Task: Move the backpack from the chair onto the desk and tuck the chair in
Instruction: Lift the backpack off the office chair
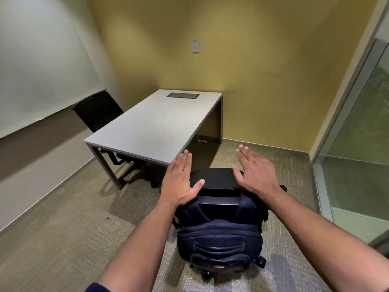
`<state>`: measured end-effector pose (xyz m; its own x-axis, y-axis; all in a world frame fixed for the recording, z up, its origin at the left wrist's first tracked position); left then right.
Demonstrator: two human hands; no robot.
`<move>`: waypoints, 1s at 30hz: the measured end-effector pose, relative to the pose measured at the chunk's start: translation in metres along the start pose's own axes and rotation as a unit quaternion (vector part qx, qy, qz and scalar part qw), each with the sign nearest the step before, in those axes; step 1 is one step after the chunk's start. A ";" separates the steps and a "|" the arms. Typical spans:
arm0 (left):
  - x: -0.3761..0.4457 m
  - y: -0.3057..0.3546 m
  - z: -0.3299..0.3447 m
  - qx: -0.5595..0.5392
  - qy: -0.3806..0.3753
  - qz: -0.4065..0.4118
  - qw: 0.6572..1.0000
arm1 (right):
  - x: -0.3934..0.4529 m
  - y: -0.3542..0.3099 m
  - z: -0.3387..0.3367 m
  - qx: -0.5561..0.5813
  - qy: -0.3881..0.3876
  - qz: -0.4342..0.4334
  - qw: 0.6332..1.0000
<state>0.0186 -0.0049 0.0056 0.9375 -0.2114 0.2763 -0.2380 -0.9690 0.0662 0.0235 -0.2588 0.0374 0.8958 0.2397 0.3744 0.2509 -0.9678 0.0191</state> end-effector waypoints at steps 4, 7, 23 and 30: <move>-0.012 0.000 0.015 0.015 -0.053 -0.013 0.998 | -0.008 0.001 0.017 -0.032 -0.117 0.001 0.993; -0.010 -0.001 0.016 0.032 -0.078 -0.007 0.996 | -0.010 0.004 0.029 -0.019 -0.152 0.034 0.988; -0.006 -0.004 0.018 0.065 -0.112 -0.029 0.991 | -0.007 0.002 0.042 0.022 -0.318 0.199 0.927; -0.006 -0.007 0.021 0.073 -0.115 -0.010 0.991 | -0.006 0.000 0.043 0.081 -0.311 0.250 0.913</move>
<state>0.0202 0.0008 -0.0162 0.9788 -0.1987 0.0499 -0.1947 -0.9780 -0.0745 0.0336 -0.2567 -0.0045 0.9357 -0.1835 -0.3014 -0.2411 -0.9561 -0.1664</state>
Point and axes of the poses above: each hand's wrist, its own x-axis towards the middle knuckle, its own z-axis out of the palm, y = z × x, the point moved 2 cm from there along x, towards the middle knuckle, and after that the axes turned 2 degrees about -z, right-handed, at the moved point
